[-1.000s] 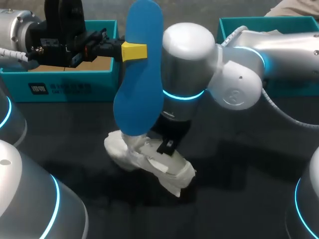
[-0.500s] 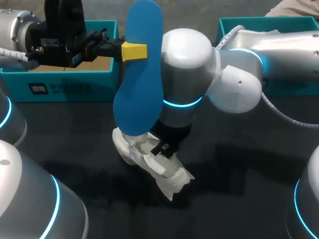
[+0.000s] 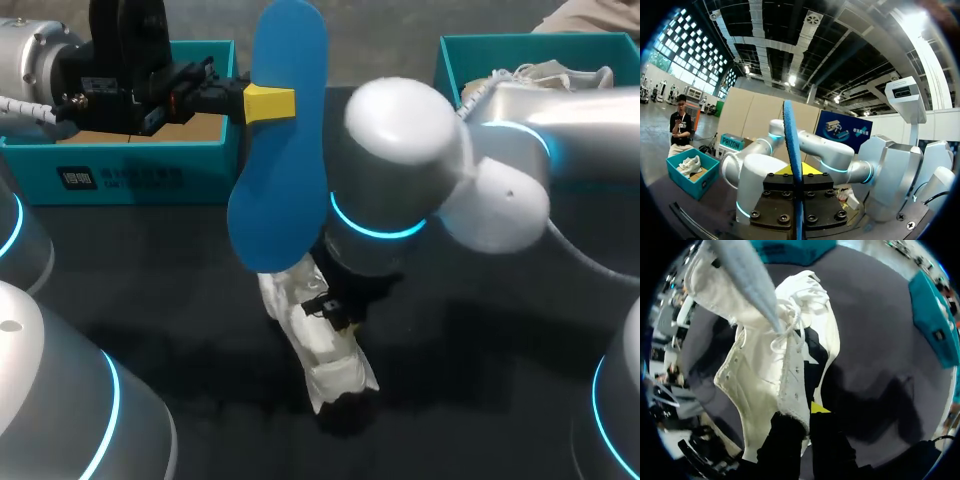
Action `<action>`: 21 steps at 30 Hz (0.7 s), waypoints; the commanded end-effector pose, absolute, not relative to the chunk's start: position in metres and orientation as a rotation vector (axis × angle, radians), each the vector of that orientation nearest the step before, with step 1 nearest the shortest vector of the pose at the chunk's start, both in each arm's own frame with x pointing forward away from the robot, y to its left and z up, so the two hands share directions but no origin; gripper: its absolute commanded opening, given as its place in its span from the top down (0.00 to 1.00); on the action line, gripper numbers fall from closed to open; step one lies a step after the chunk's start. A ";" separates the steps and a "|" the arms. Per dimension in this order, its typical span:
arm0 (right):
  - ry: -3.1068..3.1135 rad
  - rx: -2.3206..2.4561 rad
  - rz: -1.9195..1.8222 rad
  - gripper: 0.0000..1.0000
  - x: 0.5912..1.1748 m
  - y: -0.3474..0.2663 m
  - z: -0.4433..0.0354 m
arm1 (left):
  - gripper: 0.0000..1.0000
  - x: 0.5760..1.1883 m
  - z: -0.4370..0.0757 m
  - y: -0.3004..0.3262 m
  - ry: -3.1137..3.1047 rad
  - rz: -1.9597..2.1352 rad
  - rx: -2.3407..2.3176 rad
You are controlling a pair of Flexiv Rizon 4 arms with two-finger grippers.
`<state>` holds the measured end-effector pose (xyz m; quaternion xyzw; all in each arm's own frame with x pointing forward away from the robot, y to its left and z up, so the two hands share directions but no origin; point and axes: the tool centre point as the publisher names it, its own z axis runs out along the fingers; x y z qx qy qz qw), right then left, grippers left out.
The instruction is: Take the shoe out of the shoebox, open the shoe tongue, remove and reinsert the insole, then place the shoe into the shoebox
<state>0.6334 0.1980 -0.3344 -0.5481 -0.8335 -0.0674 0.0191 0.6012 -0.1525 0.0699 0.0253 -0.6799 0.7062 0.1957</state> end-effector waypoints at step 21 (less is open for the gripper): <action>-2.351 -1.894 -0.310 1.00 0.623 0.187 -0.356 | 1.00 0.601 0.070 -0.153 -1.907 1.976 0.071</action>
